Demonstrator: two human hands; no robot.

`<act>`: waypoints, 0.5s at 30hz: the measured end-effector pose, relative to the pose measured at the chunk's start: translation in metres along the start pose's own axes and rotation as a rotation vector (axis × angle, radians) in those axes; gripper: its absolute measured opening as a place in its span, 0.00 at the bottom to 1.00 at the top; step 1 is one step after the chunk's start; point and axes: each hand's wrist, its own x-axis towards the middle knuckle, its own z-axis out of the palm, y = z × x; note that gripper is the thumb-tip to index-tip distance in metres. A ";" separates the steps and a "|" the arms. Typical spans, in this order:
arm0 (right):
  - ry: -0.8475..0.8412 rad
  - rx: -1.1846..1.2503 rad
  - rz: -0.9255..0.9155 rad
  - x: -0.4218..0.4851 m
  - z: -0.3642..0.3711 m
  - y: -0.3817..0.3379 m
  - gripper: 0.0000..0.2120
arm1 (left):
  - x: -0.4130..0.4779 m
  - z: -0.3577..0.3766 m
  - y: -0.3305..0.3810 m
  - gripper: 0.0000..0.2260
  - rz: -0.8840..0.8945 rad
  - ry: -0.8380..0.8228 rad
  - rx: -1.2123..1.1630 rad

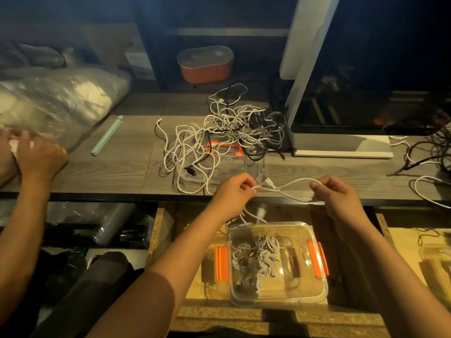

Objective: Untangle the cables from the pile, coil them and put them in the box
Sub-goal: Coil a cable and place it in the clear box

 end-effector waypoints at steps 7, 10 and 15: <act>-0.188 0.286 0.090 0.005 -0.005 -0.009 0.09 | 0.000 -0.005 0.016 0.10 0.003 -0.160 -0.555; -0.225 -0.386 -0.094 0.008 -0.018 -0.013 0.07 | 0.002 -0.024 0.014 0.06 -0.051 -0.004 -0.602; -0.176 -0.228 -0.041 0.000 -0.013 -0.012 0.12 | 0.004 -0.037 0.012 0.04 0.028 0.003 -0.324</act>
